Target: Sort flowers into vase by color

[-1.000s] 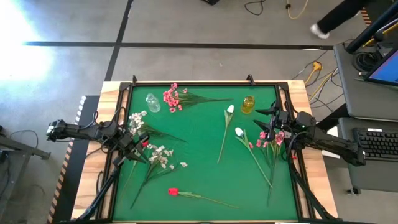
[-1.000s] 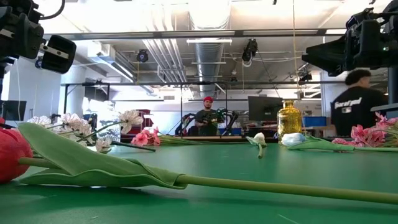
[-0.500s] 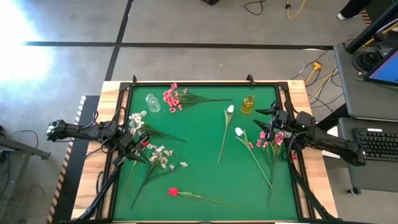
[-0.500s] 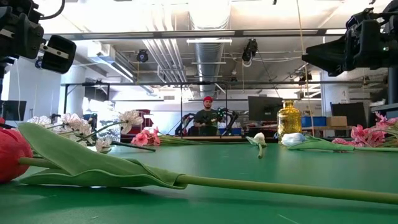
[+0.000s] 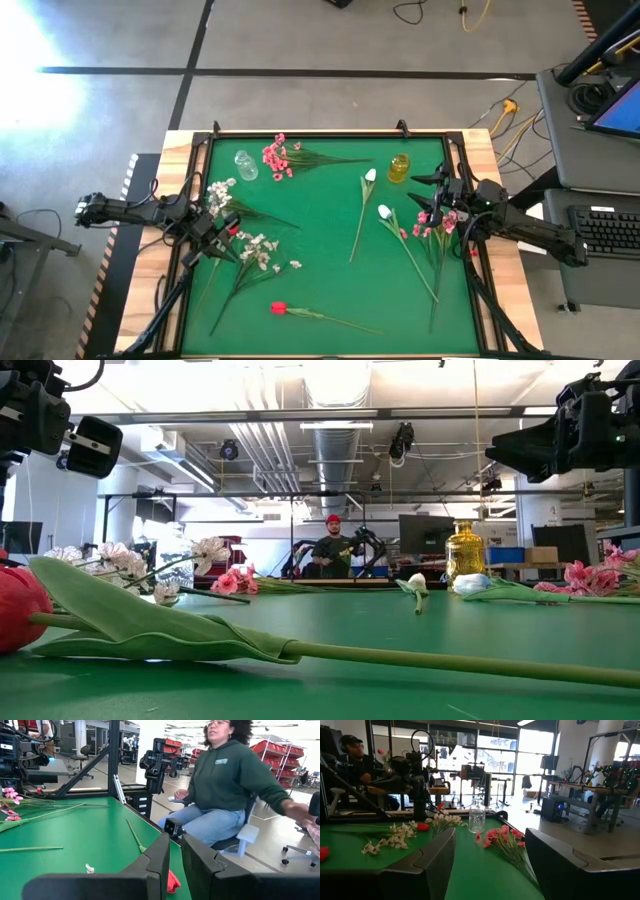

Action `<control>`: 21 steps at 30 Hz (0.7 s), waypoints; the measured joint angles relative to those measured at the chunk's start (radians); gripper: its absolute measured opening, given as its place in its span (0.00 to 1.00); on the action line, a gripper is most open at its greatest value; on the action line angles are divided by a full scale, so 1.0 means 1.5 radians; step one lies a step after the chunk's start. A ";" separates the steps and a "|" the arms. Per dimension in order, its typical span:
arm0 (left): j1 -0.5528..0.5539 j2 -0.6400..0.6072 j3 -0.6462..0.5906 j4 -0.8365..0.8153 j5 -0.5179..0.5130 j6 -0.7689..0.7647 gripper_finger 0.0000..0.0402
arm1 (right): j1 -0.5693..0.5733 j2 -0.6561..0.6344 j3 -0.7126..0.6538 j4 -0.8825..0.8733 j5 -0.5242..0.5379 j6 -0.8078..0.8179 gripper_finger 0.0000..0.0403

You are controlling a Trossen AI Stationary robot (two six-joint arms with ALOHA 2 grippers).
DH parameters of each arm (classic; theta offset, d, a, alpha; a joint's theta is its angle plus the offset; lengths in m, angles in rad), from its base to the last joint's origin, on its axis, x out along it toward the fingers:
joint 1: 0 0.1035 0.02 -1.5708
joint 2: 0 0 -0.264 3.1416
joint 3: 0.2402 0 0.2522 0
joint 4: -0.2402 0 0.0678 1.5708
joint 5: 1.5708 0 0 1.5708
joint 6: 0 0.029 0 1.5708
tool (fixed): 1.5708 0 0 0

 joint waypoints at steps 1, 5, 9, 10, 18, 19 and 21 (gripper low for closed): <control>0.000 0.000 0.000 0.000 0.000 0.000 0.09 | 0.000 0.000 0.000 0.000 0.000 0.000 0.57; 0.000 0.000 0.000 0.000 0.000 0.000 0.09 | 0.000 0.000 0.000 0.000 0.000 0.000 0.57; 0.000 0.000 0.000 -0.003 0.000 0.006 0.09 | 0.000 0.000 0.000 0.000 0.000 0.000 0.57; 0.000 0.000 0.000 -0.011 0.001 0.020 0.09 | 0.000 0.000 0.000 0.000 0.000 0.000 0.57; -0.002 0.008 0.000 -0.002 0.010 0.087 0.09 | 0.000 0.000 0.000 0.000 0.000 0.000 0.57; -0.002 0.008 0.000 -0.002 0.001 0.087 0.09 | 0.000 0.000 0.000 0.000 0.000 0.000 0.57; -0.001 0.008 0.000 -0.002 -0.003 0.087 0.09 | 0.000 0.000 0.000 0.000 0.000 0.001 0.57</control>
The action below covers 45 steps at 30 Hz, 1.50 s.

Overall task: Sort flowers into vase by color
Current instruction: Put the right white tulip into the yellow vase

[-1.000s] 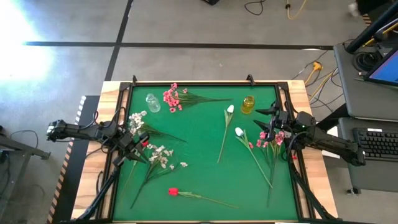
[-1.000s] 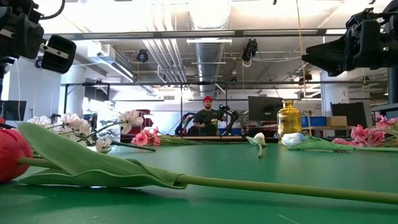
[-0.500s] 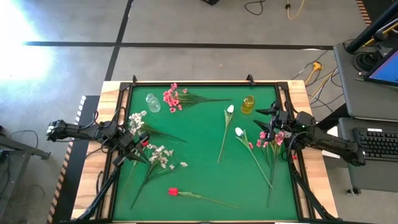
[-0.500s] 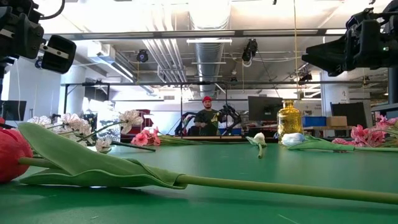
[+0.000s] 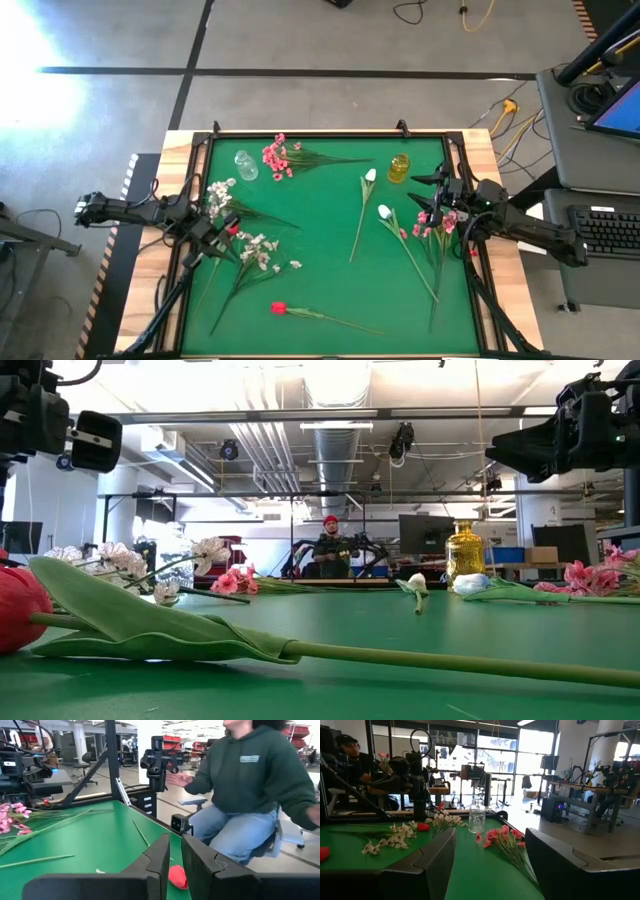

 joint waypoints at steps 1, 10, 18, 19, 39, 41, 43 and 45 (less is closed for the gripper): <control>0.000 0.000 0.000 0.001 0.000 0.000 0.09 | 0.000 0.000 0.000 0.000 0.000 0.000 0.57; 0.000 0.001 0.000 0.010 -0.003 0.050 0.09 | 0.000 0.000 0.000 0.000 0.000 0.000 0.57; -0.001 0.012 -0.001 0.398 -0.003 -0.051 0.09 | 0.000 0.000 0.000 0.000 -0.009 0.093 0.57; -0.001 0.012 -0.001 0.438 -0.003 -0.059 0.09 | 0.000 0.000 0.000 0.000 -0.015 0.168 0.57; -0.001 0.025 -0.001 0.494 -0.002 0.000 0.09 | 0.002 0.015 0.000 0.111 -0.108 0.504 0.57; -0.001 0.025 -0.001 0.513 -0.003 0.000 0.09 | 0.002 0.031 0.001 0.124 -0.125 0.521 0.57; -0.001 0.025 -0.001 0.526 -0.012 -0.001 0.09 | 0.002 0.057 0.011 0.111 -0.130 0.532 0.57; -0.001 0.025 -0.001 0.526 -0.056 -0.018 0.09 | 0.002 0.093 0.030 0.108 -0.128 0.527 0.57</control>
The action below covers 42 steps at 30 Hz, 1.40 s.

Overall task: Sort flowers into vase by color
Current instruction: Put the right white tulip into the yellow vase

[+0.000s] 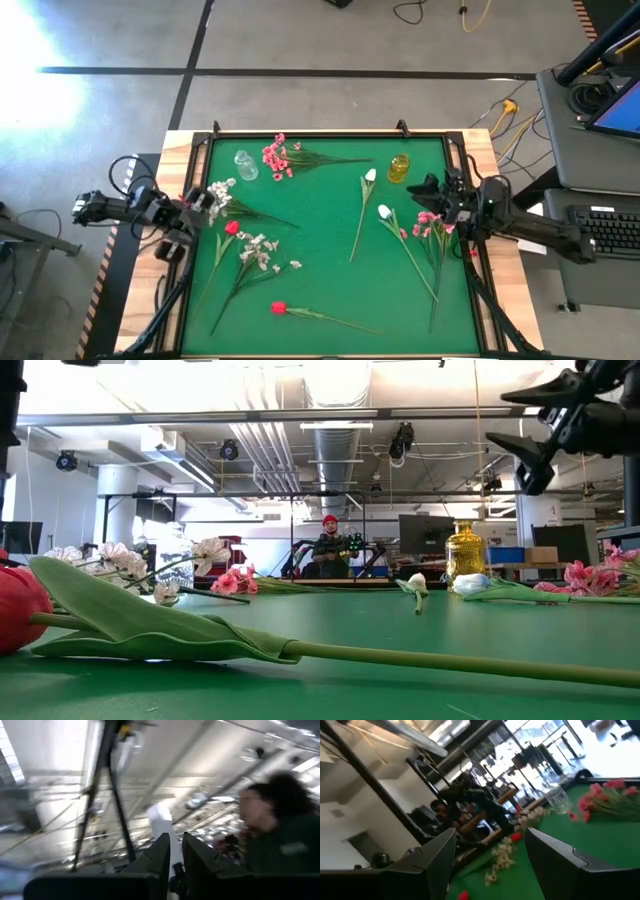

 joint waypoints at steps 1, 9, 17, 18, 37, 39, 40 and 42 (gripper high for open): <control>0.000 0.001 0.000 -0.012 -0.031 -0.009 0.09 | 0.000 0.022 0.012 0.000 0.001 -0.011 0.57; 0.000 0.071 0.000 -0.130 -0.362 -0.191 0.09 | 0.000 0.237 0.153 -0.090 0.005 -0.022 0.57; 0.000 0.137 0.021 -0.168 -0.394 -0.285 0.09 | 0.000 0.446 0.366 -0.478 -0.001 0.008 0.57; 0.000 0.142 0.034 -0.193 -0.391 -0.300 0.09 | 0.000 0.468 0.392 -0.518 -0.012 0.007 0.57; -0.083 0.319 0.311 -0.596 -0.430 -0.352 0.09 | 0.152 0.644 0.609 -0.811 -0.072 -0.015 0.57; -0.105 0.339 0.324 -0.603 -0.454 -0.352 0.09 | 0.160 0.649 0.613 -0.810 -0.070 -0.017 0.57; -0.114 0.348 0.330 -0.610 -0.467 -0.352 0.09 | 0.161 0.653 0.614 -0.810 -0.067 -0.018 0.57; -0.130 0.366 0.343 -0.622 -0.491 -0.355 0.09 | 0.161 0.660 0.614 -0.805 -0.064 -0.022 0.57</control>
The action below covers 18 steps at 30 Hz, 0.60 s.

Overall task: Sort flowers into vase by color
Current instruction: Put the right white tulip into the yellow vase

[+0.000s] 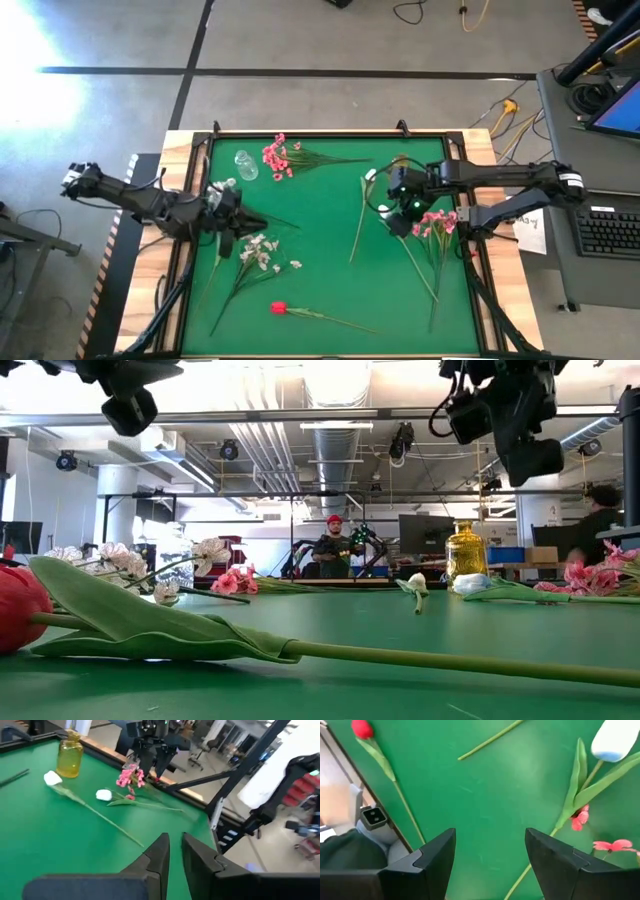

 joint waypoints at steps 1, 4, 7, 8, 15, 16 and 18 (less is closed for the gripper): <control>-0.006 0.007 0.007 -0.005 -0.011 0.000 0.09 | -0.001 0.004 0.000 0.005 0.001 0.000 0.57; -0.019 0.025 0.021 -0.004 -0.021 0.000 0.09 | -0.001 0.021 -0.001 0.007 0.005 -0.001 0.57; -0.026 0.037 0.029 -0.005 -0.021 -0.002 0.09 | -0.001 0.047 -0.001 0.008 0.018 -0.003 0.57; -0.028 0.039 0.030 -0.005 -0.021 -0.003 0.09 | -0.001 0.056 -0.001 0.010 0.024 -0.003 0.57; -0.031 0.040 0.019 -0.010 -0.021 -0.018 0.09 | 0.003 0.128 -0.001 0.009 0.138 -0.003 0.57; -0.031 0.040 0.019 -0.009 -0.021 -0.018 0.09 | 0.003 0.136 -0.001 0.009 0.143 -0.002 0.57; -0.031 0.040 0.019 -0.007 -0.021 -0.018 0.09 | 0.003 0.153 -0.001 0.009 0.147 -0.002 0.57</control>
